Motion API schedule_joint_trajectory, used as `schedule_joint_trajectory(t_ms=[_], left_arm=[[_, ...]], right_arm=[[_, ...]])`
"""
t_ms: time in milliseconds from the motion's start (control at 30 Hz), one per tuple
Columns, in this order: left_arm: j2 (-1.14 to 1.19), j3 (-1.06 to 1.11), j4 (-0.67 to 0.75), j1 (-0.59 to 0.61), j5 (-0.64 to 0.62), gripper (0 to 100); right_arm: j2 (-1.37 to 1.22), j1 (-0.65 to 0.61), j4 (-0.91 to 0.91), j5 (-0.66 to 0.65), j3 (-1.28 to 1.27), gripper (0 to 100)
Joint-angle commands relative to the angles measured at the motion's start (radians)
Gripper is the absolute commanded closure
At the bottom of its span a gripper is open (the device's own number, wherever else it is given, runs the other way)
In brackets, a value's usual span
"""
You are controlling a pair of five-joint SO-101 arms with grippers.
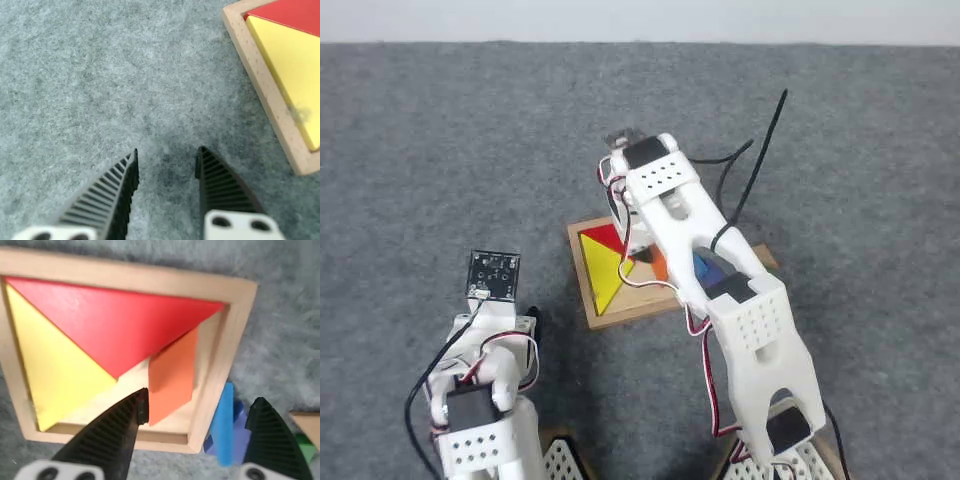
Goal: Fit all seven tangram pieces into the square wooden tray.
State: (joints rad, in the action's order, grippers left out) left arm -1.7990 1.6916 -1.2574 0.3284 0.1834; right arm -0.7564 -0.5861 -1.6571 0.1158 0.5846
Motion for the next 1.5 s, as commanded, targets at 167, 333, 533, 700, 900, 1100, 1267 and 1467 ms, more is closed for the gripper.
schedule_joint_trajectory(t_ms=[167,333,533,700,900,1100,1267,1467], left_arm=[[-0.018,-0.008,-0.006,-0.003,-0.006,81],[-0.018,-0.008,-0.006,-0.003,-0.006,81],[-0.018,-0.008,-0.006,-0.003,-0.006,81],[-0.018,-0.008,-0.006,-0.003,-0.006,81],[-0.018,-0.008,-0.006,-0.003,-0.006,81],[-0.018,-0.008,-0.006,-0.003,-0.006,81],[-0.018,-0.008,-0.006,-0.003,-0.006,81],[-0.018,-0.008,-0.006,-0.003,-0.006,81]], right_arm=[[0.016,-0.004,0.096,-0.021,-0.097,67.7],[0.022,0.081,0.124,-0.046,-0.078,67.7],[0.018,0.090,0.127,-0.074,0.003,67.7],[0.027,0.088,0.116,-0.074,0.078,67.7],[0.028,0.088,0.027,-0.074,0.196,67.7],[0.056,0.088,-0.108,-0.072,0.414,67.9],[0.191,0.093,-0.139,-0.075,0.486,77.6],[0.433,0.125,-0.137,-0.120,0.176,75.5]])
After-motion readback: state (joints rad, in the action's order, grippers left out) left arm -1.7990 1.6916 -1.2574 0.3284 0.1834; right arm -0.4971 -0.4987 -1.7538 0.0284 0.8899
